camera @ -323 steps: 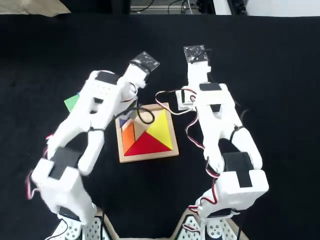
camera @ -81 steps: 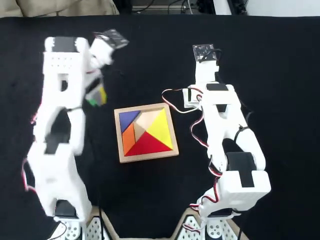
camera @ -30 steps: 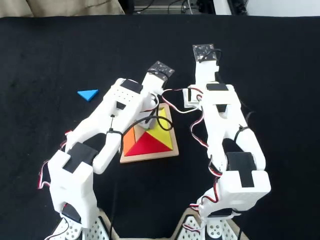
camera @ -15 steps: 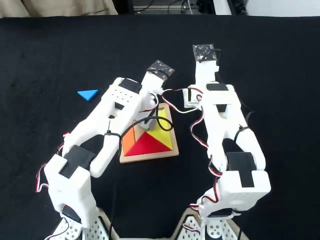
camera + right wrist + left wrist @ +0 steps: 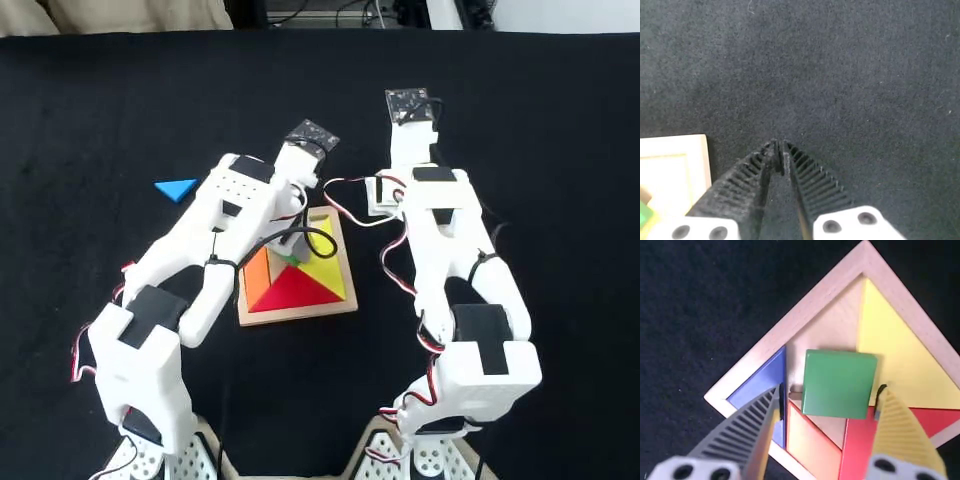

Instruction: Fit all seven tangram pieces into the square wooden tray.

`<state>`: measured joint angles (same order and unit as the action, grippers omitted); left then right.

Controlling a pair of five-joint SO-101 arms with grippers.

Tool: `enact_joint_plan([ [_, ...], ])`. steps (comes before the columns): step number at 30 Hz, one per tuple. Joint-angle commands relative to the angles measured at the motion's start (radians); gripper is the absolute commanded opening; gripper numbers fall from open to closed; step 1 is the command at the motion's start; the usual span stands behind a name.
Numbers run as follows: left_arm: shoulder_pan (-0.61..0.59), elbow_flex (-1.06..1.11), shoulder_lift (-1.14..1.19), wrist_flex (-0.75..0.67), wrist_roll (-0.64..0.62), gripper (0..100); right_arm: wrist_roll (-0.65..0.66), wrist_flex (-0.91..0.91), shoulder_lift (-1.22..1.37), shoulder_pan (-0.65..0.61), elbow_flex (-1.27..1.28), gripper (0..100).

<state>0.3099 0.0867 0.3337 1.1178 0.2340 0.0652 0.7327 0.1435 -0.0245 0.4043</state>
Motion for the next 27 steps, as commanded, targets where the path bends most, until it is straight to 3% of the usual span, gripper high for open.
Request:
enact_joint_plan([
  [1, -0.028, -0.065, -0.018, -0.005, 0.014, 30, 0.005, -0.017, -0.002, -0.011, -0.027, 1.5],
  [21, -0.084, -0.085, -0.008, -0.107, 0.069, 30, 0.005, -0.017, -0.002, -0.012, -0.027, 1.5],
  [27, -0.124, -0.111, -0.018, -0.017, 0.084, 30, 0.005, -0.017, -0.002, -0.012, -0.027, 1.5],
])
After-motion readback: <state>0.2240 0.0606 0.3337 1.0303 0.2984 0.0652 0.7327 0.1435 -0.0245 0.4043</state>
